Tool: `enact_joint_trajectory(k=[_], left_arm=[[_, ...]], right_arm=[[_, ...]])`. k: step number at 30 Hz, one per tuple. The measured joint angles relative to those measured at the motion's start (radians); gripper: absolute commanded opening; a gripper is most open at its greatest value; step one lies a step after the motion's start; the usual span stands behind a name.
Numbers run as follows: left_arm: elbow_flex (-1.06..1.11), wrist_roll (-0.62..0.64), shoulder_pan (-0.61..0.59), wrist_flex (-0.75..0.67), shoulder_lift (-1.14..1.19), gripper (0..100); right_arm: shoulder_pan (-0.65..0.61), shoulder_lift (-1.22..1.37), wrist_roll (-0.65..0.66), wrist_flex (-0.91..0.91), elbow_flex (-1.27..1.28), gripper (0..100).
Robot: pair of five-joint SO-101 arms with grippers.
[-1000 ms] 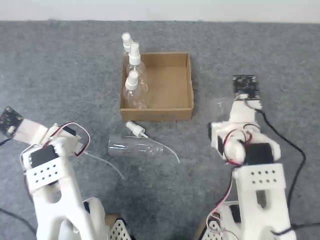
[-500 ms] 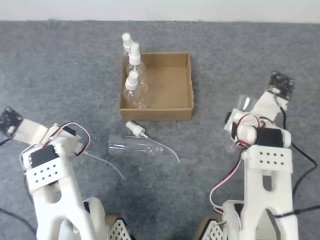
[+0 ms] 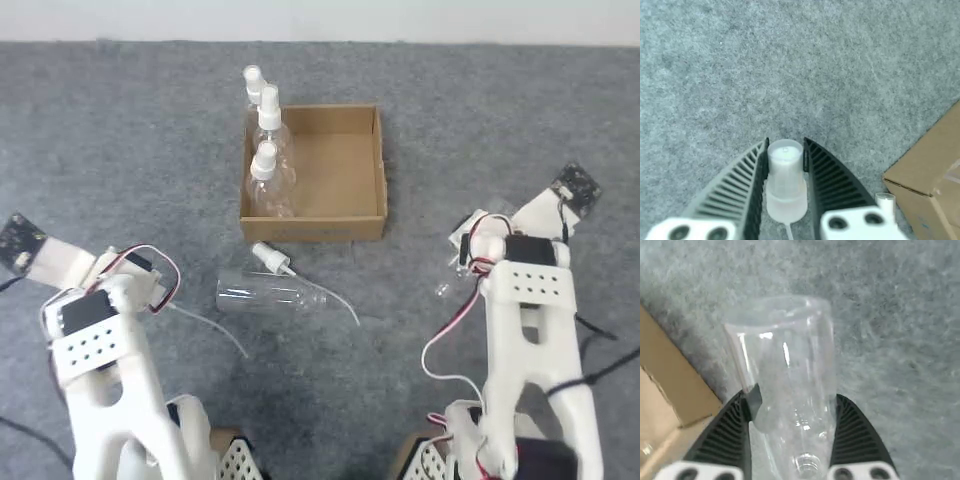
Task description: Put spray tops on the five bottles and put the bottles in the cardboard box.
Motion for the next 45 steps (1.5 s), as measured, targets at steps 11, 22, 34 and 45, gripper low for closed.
enact_joint_trajectory(k=[11, 22, 34, 45], left_arm=[[0.0, 0.0, 0.0, 0.0, 0.0, 1], [0.0, 0.0, 0.0, 0.0, 0.0, 1], [0.0, 0.0, 0.0, 0.0, 0.0, 1], [0.0, 0.0, 0.0, 0.0, 0.0, 1]], right_arm=[[0.0, 0.153, -0.207, -0.164, -0.002, 1.0], [0.0, 0.238, -0.313, -0.199, -0.002, 1.1], [-0.077, 0.256, -0.316, -0.199, -0.002, 25.7], [-0.091, 0.256, -0.316, -0.17, -0.002, 13.1]])
